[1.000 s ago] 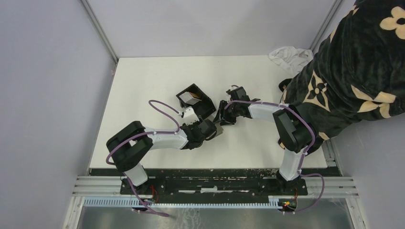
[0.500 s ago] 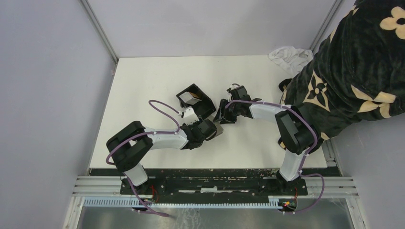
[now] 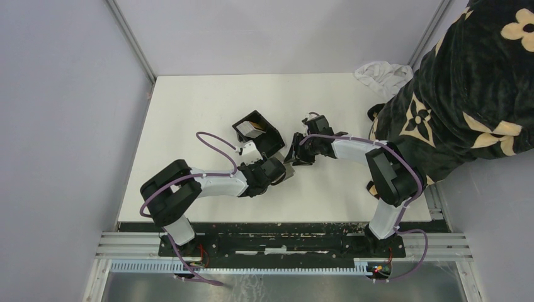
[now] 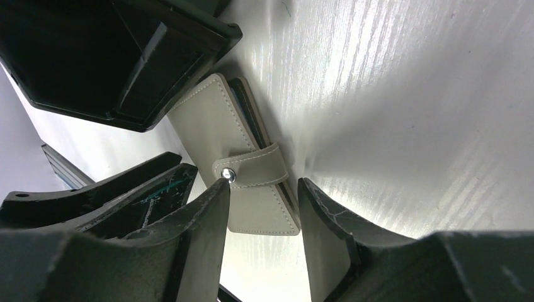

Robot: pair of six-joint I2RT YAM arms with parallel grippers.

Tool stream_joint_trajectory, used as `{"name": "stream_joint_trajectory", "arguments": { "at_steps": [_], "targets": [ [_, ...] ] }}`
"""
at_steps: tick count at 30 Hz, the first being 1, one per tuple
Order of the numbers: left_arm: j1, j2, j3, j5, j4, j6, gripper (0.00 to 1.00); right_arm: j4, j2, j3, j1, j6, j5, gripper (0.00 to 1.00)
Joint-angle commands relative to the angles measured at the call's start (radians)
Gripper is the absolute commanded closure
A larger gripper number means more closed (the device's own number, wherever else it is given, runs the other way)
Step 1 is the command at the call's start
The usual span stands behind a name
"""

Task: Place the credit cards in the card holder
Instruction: Close the card holder at the center of the board.

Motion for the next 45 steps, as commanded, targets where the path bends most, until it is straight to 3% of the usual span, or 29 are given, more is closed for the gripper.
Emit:
{"name": "stream_joint_trajectory", "arguments": {
  "at_steps": [1, 45],
  "targets": [
    [0.003, 0.035, -0.014, 0.051, -0.022, 0.04, 0.45, 0.046, -0.016, -0.007, -0.002, -0.009, 0.003, 0.5],
    [0.003, 0.056, -0.017, 0.062, -0.004, 0.031, 0.45, 0.041, 0.079, 0.023, 0.004, -0.001, -0.037, 0.53]
  ]
}}
